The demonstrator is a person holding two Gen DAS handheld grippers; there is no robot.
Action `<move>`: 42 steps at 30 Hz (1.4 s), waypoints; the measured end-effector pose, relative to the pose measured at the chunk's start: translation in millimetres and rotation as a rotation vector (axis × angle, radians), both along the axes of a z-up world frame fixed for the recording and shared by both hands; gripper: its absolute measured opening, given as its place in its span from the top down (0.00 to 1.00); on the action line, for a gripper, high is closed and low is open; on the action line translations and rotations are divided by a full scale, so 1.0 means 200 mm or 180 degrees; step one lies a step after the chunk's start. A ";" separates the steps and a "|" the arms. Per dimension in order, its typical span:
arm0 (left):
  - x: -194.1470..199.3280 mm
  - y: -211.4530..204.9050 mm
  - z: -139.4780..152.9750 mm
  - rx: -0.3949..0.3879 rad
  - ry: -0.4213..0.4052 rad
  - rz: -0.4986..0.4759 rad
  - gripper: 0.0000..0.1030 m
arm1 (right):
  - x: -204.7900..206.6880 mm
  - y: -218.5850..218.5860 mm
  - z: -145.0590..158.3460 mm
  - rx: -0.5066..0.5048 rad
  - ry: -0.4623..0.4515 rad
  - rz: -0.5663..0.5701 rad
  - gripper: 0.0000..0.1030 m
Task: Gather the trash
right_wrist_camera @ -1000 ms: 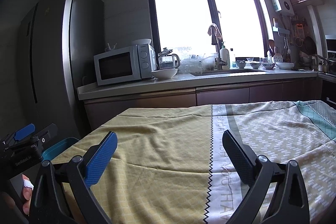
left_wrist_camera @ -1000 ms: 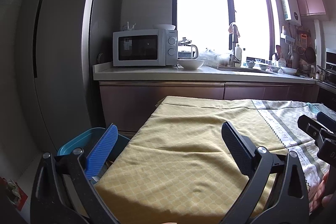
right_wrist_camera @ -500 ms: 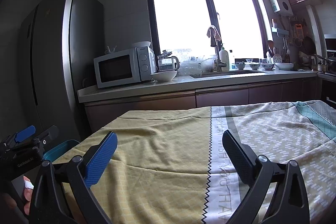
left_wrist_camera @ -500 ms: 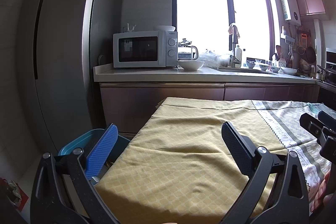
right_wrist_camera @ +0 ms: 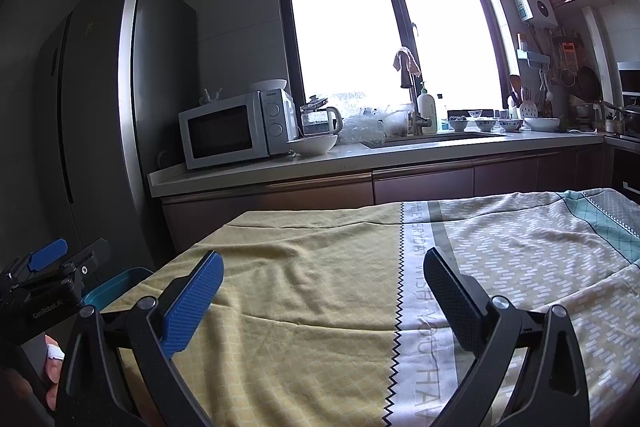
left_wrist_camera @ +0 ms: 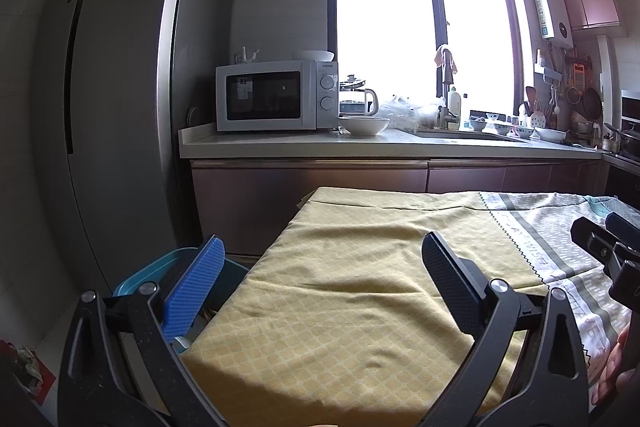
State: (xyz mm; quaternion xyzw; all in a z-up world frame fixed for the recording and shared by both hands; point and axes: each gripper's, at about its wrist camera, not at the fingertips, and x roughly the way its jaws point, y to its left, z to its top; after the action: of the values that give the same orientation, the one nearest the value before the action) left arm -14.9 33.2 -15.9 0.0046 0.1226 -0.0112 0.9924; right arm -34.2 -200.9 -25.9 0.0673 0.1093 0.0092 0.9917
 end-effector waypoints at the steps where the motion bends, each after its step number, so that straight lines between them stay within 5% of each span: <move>1: 0.00 0.00 0.00 0.0000 0.0002 0.0001 0.05 | 0.00 0.00 0.00 0.0002 -0.0001 0.0002 0.06; 42: 0.00 -0.01 0.02 0.0002 -0.0014 0.0018 0.05 | 0.01 0.00 0.00 0.0002 0.0020 -0.0007 0.06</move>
State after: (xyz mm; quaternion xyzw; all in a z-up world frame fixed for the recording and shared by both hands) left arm -14.7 31.7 -12.5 0.0047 0.1204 -0.0082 0.9927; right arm -33.0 -200.6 -25.1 0.0678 0.1123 0.0080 0.9913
